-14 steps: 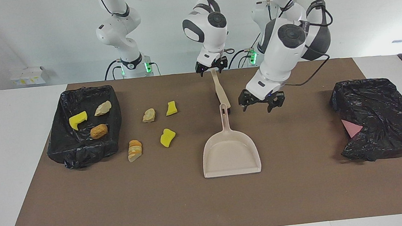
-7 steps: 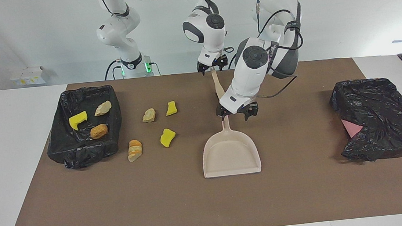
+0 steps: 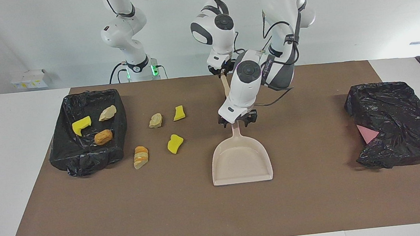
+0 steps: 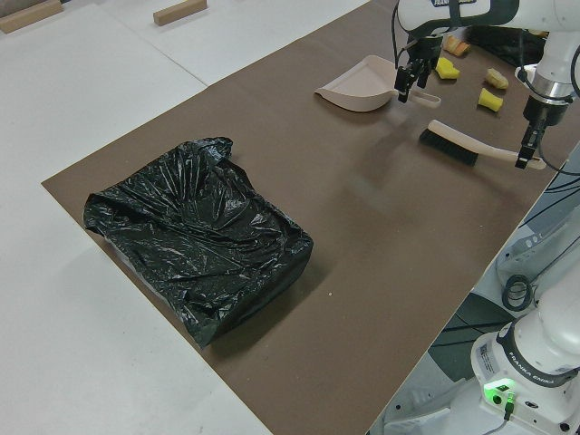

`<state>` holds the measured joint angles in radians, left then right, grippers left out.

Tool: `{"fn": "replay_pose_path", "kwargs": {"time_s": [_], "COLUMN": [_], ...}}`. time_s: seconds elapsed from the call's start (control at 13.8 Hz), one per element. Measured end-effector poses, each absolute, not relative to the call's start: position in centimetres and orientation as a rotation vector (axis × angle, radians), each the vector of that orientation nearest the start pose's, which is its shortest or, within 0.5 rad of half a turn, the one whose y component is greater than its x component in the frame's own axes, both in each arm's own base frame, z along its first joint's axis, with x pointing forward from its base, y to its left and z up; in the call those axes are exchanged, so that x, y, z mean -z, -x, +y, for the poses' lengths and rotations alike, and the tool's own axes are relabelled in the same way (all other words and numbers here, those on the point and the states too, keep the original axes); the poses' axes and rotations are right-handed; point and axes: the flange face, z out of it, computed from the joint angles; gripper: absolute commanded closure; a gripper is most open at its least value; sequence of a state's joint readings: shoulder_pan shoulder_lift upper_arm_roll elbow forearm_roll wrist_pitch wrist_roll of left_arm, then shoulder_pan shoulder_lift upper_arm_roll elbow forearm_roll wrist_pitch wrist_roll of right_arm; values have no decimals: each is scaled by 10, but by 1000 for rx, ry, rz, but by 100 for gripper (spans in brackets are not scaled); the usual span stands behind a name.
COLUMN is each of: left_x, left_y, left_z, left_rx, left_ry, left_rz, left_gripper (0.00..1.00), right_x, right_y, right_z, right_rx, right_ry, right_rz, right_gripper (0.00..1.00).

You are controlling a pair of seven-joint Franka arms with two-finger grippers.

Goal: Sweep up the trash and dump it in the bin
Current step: 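Grasp the dustpan handle with the left gripper and lift it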

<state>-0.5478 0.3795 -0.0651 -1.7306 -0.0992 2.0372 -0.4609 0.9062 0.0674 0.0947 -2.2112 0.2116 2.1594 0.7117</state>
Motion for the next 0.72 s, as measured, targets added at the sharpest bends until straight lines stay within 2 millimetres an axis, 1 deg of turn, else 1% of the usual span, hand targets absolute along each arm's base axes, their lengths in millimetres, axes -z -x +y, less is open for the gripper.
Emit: {"fn": "replay_pose_path", "kwargs": {"time_s": [0.22,0.36,0.43,0.58,0.72], "left_x": [-357,-359,-363,-383,-411], "left_y": [-528,-530,-534,-547,-560], "left_z": [-371,-367,-364,-352,-337], "left_rx": [-195,-191,-180,-123,-55], "left_ry": [3187,3188,3191,3189,3169], "left_rz": [156,144,132,112,105], "left_gripper": [100,100,100,100,100], "right_x": [-342,-349,-357,-376,-399], "right_y": [-277,-279,-280,-282,-289], "right_z": [445,445,444,436,417], "right_rx": [-324,-309,-296,-298,-304], "right_ry": [3088,3085,3080,3082,3104], "right_rz": [-238,-175,-139,-102,-79], "right_gripper": [100,100,100,100,100]}}
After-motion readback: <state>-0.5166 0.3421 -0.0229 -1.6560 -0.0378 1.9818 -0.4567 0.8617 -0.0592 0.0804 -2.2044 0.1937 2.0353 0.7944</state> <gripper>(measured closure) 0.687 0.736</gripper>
